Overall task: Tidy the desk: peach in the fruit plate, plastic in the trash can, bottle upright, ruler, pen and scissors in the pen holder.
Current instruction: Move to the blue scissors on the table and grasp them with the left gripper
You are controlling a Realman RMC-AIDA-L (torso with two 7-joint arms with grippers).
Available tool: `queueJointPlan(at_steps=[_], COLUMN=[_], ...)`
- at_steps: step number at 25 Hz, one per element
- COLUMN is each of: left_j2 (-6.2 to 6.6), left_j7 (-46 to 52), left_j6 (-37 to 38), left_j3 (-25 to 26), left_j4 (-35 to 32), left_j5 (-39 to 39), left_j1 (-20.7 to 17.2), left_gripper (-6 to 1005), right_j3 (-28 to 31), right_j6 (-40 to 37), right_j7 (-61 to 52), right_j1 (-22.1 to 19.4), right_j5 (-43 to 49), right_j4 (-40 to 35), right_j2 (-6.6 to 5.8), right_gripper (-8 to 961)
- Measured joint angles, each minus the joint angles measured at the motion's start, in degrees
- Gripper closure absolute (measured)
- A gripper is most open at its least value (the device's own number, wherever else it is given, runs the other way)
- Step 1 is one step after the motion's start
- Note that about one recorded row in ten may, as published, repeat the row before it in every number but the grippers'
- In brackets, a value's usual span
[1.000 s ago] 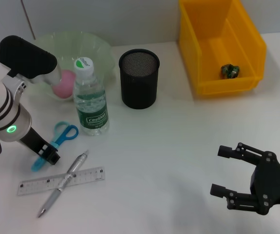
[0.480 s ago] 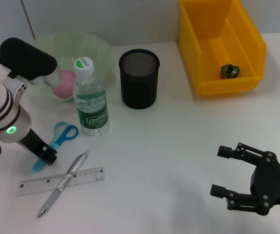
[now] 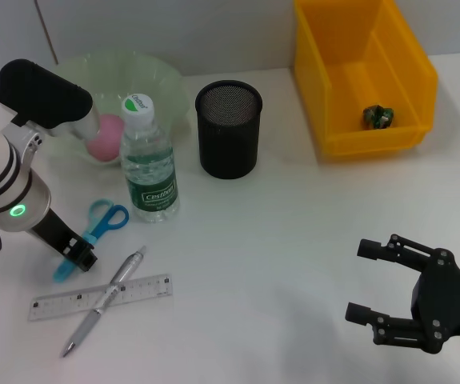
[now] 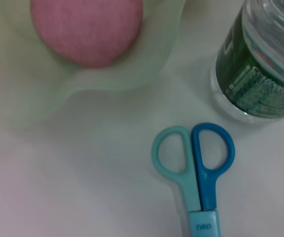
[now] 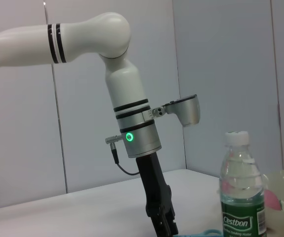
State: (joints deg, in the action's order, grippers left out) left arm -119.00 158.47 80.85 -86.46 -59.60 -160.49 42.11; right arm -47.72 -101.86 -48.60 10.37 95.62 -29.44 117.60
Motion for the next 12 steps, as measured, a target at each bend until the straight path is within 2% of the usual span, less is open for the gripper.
queueJointPlan(at_steps=[8, 12], left_j2=[0.00, 0.00], left_j7=[-0.27, -0.52], left_j6=[-0.26, -0.30], left_j3=[1.17, 1.41], left_j4=[0.75, 1.11], left_j5=[0.00, 0.04], left_j1=[0.31, 0.42], left_gripper=[535, 533], right_j3=[0.00, 0.00], right_j6=[-0.01, -0.01], right_j7=[0.00, 0.00], right_j1=[0.00, 0.00], right_j5=[0.00, 0.00], right_j4=[0.00, 0.00], right_j2=[-0.03, -0.06], right_gripper=[116, 116])
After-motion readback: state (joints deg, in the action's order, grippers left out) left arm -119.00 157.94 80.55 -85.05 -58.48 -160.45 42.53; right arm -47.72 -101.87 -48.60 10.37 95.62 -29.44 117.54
